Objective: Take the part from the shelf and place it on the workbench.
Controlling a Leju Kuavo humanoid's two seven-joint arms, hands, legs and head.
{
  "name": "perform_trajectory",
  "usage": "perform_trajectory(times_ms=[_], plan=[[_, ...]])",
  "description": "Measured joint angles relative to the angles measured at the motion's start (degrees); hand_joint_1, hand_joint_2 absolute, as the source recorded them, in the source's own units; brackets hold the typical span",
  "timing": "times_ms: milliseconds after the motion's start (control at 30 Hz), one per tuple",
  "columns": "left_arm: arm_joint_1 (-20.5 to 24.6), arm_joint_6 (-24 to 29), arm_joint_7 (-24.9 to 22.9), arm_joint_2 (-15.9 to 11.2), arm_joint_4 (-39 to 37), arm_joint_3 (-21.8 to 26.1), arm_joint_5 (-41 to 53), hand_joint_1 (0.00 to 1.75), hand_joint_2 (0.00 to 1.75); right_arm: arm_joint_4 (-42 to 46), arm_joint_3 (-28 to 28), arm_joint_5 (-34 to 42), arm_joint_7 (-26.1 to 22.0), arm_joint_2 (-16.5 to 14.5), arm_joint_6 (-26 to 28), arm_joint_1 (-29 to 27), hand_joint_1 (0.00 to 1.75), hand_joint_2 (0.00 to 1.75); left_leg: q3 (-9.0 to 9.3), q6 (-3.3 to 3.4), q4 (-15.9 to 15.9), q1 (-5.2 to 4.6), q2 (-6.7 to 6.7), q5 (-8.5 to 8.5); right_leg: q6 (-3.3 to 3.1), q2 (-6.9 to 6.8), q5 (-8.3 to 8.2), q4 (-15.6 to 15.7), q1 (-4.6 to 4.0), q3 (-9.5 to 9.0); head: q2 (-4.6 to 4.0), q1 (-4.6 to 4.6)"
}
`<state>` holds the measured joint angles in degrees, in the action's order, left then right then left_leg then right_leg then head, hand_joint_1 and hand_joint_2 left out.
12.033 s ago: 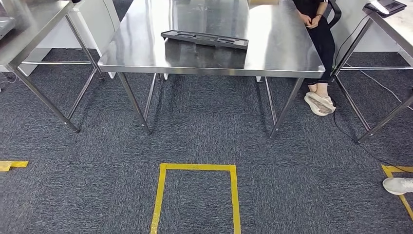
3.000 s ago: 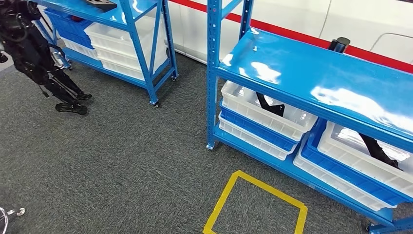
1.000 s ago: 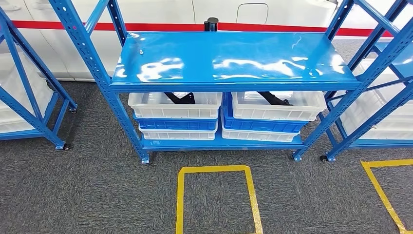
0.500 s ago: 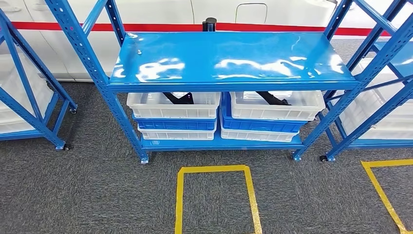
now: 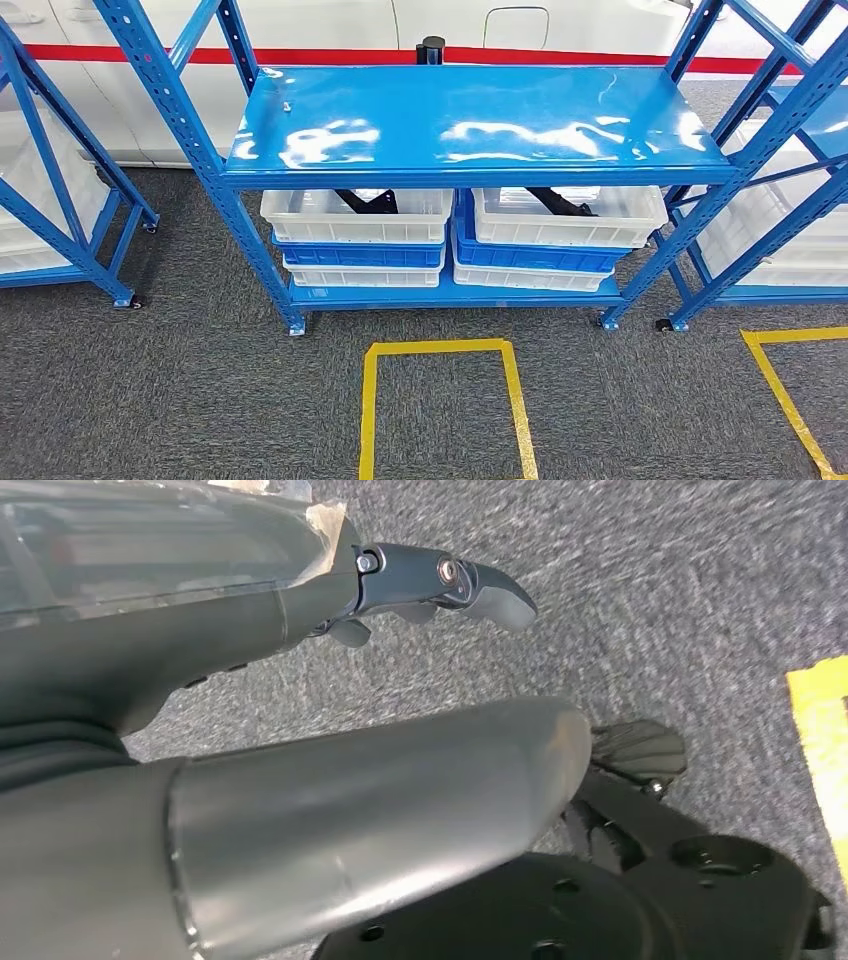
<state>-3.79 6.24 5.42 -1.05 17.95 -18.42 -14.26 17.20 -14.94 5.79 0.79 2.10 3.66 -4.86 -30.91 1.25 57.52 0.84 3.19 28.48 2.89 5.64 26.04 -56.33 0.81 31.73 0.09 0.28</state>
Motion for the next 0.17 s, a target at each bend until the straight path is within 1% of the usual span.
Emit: perform_trajectory(times_ms=[133, 167], plan=[[-1.21, -1.94, -1.7, 0.21, 1.17, 5.09, 4.44, 0.0, 0.0, 1.28, 3.93, -1.83, -0.19, -0.4, -1.13, -1.0, 0.0, 0.0, 0.0, -0.02, 0.0, 0.0, 0.0, 0.01, 0.0, 0.0, 0.01, 0.0, 0.0, 0.02, 0.0, -0.01], [-1.34, -2.17, -1.9, 0.23, 1.32, 5.71, 4.98, 0.0, 0.0, 1.44, 4.41, -2.05, -0.22, -0.45, -1.28, -1.12, 0.0, 0.0, 0.0, -0.02, 0.0, 0.0, 0.0, 0.01, -0.01, 0.0, 0.01, 0.0, 0.0, 0.03, 0.0, -0.01]])
